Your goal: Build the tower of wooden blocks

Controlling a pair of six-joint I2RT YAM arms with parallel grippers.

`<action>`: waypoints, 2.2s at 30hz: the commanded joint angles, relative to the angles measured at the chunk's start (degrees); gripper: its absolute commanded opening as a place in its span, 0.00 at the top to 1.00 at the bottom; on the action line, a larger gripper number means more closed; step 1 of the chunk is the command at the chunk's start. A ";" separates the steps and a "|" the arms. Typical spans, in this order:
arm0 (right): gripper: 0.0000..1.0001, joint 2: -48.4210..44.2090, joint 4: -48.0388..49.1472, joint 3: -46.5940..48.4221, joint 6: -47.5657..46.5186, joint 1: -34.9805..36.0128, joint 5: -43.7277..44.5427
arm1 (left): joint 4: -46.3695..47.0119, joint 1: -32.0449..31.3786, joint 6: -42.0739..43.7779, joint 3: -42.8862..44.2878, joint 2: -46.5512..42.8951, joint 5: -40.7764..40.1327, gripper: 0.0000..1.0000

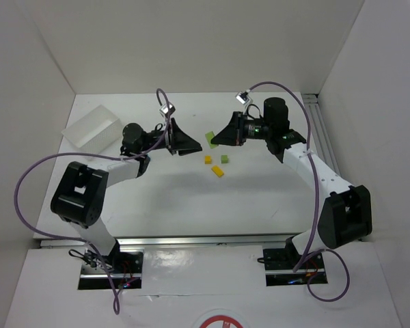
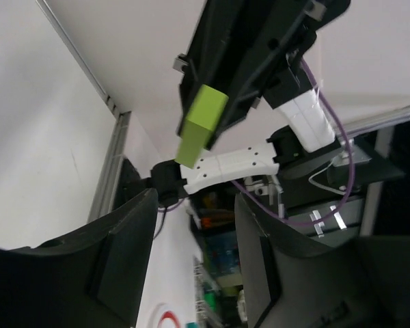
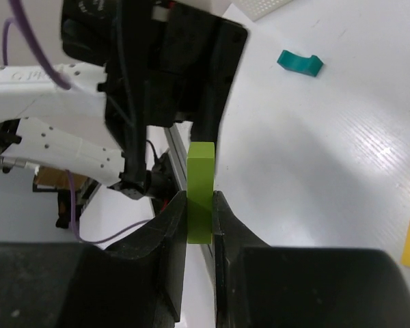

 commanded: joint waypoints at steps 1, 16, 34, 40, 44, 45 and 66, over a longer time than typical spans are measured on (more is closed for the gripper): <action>0.98 -1.11 3.10 0.31 -1.39 -0.11 -4.12 | 20.13 -0.67 -7.45 2.89 3.52 1.96 0.39; 0.97 -1.64 1.88 -0.74 -2.01 0.94 -5.61 | 1.84 -2.78 8.63 7.55 -0.51 3.11 0.44; 0.96 -1.64 1.35 0.31 -2.01 2.00 -7.46 | -8.53 -3.84 18.48 9.31 -1.57 2.58 0.48; 0.96 -1.64 0.83 0.31 -2.01 2.00 -6.23 | -1.07 -3.84 13.66 9.31 -0.87 2.05 0.69; 0.96 -1.64 1.43 -0.30 -2.01 2.00 -5.09 | 5.00 -3.84 9.69 9.31 1.24 3.37 0.73; 0.96 -1.64 2.13 -0.82 -1.23 2.00 -4.39 | 5.01 -3.84 9.08 9.31 1.24 3.37 0.72; 0.30 -2.87 -17.11 8.22 -12.47 0.15 7.20 | -72.41 -2.08 63.82 27.59 -3.77 4.08 1.00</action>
